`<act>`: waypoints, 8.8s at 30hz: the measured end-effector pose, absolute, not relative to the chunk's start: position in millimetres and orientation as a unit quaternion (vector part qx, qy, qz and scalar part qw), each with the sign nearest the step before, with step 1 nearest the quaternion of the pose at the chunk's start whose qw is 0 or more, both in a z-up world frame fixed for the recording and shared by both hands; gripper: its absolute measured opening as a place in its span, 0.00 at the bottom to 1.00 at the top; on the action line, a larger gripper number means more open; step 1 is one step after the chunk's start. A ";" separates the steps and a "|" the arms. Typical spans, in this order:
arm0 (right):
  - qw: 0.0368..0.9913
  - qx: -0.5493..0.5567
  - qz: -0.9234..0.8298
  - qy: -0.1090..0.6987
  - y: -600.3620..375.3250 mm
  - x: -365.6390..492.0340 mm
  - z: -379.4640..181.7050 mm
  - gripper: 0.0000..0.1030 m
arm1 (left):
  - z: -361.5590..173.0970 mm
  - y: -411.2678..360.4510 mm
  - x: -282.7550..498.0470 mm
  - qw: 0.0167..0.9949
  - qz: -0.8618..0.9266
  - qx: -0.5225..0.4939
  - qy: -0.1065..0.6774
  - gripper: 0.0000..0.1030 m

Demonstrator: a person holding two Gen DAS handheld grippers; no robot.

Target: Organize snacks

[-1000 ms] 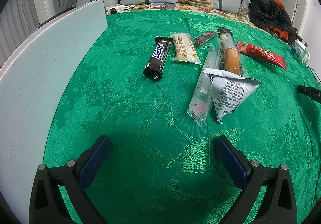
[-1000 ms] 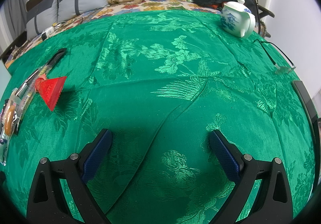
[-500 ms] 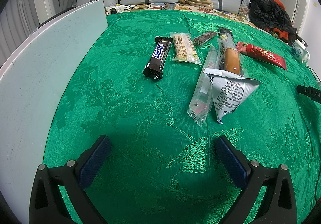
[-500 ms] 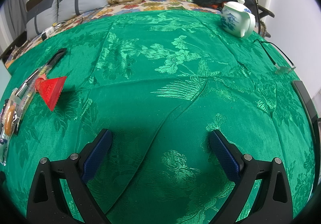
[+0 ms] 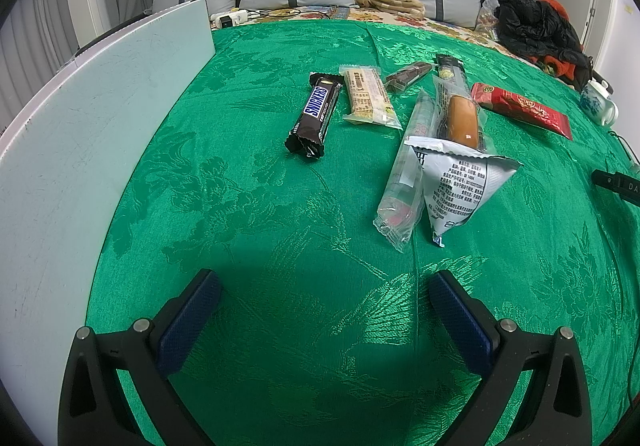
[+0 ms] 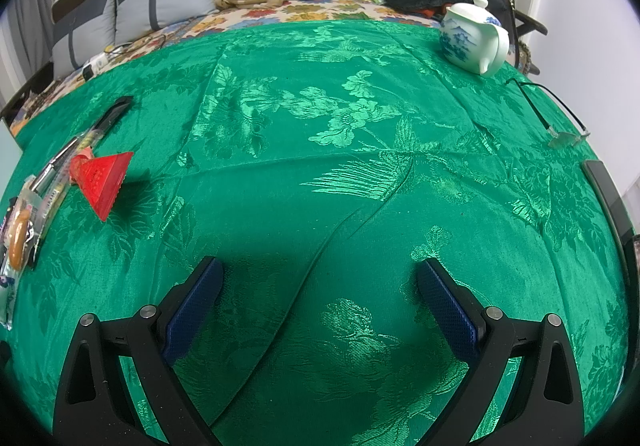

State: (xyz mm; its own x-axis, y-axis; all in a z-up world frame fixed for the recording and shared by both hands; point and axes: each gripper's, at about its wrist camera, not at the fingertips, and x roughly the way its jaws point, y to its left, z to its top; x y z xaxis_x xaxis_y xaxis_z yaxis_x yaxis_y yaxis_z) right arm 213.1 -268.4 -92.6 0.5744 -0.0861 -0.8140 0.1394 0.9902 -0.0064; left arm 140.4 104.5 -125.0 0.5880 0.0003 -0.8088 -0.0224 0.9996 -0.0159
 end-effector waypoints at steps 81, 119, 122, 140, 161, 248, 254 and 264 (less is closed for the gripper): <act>0.929 0.092 0.151 0.325 -254.8 72.6 -49.4 0.95 | -48.9 75.2 215.2 0.879 -0.063 -0.072 0.467 0.85; 0.919 0.113 0.160 0.341 -258.9 82.0 -56.9 0.95 | -110.0 48.5 218.6 0.845 -0.043 0.012 0.533 0.68; 0.919 0.114 0.160 0.341 -258.9 82.4 -57.0 0.95 | -111.2 45.8 216.7 0.846 -0.038 0.024 0.531 0.72; 0.920 0.113 0.157 0.340 -258.5 81.4 -56.4 0.95 | -82.1 67.6 183.7 0.859 -0.037 -0.047 0.509 0.06; 0.920 0.113 0.155 0.341 -260.7 79.7 -55.4 0.95 | -65.1 87.7 152.0 0.872 -0.058 -0.032 0.484 0.78; 0.840 -0.066 0.325 0.429 18.4 96.6 -31.7 0.73 | 27.4 339.8 37.3 0.924 0.120 -0.072 0.356 0.86; 0.876 -0.059 0.169 0.448 -129.0 107.0 -66.7 0.73 | 16.3 247.4 77.1 0.930 0.074 0.033 0.358 0.86; 0.893 -0.012 0.055 0.447 -232.6 121.0 -74.4 0.73 | -17.0 204.1 77.1 0.898 0.092 0.108 0.415 0.86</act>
State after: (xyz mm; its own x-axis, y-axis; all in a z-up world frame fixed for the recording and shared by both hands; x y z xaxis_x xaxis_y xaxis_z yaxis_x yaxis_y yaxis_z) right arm 121.0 -232.6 -74.4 0.5943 0.0874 -0.7995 -0.1093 0.9936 0.0274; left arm 77.1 204.1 -17.0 0.6378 0.2553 -0.7267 -0.0762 0.9598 0.2702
